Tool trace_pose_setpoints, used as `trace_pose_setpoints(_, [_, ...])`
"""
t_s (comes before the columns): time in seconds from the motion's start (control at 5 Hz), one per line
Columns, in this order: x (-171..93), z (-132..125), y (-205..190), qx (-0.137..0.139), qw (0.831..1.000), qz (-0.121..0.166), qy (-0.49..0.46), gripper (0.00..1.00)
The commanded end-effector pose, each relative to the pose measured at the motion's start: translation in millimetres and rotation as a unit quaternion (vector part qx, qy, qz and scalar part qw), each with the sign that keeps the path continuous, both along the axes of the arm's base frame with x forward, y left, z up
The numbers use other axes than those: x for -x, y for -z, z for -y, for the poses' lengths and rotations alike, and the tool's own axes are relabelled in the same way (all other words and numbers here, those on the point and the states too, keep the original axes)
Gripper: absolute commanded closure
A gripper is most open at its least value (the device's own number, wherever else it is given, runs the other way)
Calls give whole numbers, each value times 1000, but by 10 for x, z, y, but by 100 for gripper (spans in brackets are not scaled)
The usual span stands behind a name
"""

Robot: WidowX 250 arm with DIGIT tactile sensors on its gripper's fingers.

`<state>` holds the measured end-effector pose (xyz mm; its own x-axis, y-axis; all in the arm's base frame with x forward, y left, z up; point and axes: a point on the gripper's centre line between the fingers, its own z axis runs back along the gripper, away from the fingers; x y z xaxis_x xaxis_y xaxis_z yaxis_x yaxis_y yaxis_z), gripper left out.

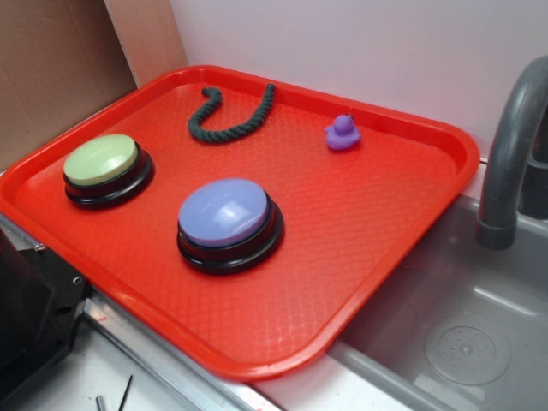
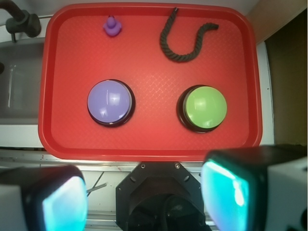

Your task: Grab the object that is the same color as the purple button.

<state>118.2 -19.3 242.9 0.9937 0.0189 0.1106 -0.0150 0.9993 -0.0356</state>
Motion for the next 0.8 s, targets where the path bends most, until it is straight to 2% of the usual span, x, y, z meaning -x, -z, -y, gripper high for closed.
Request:
trace_pose_setpoints(0.0, [0,0,0,0,1000,0,0,0])
trace_pose_setpoints(0.2, [-154,20,58,5,999,21,-29,0])
trace_pose_setpoints(0.4, [-360,46,180,-6,998,35,-59,0])
trace_pose_setpoints(0.6, [-641,155,363,-8,996,66,-67,0])
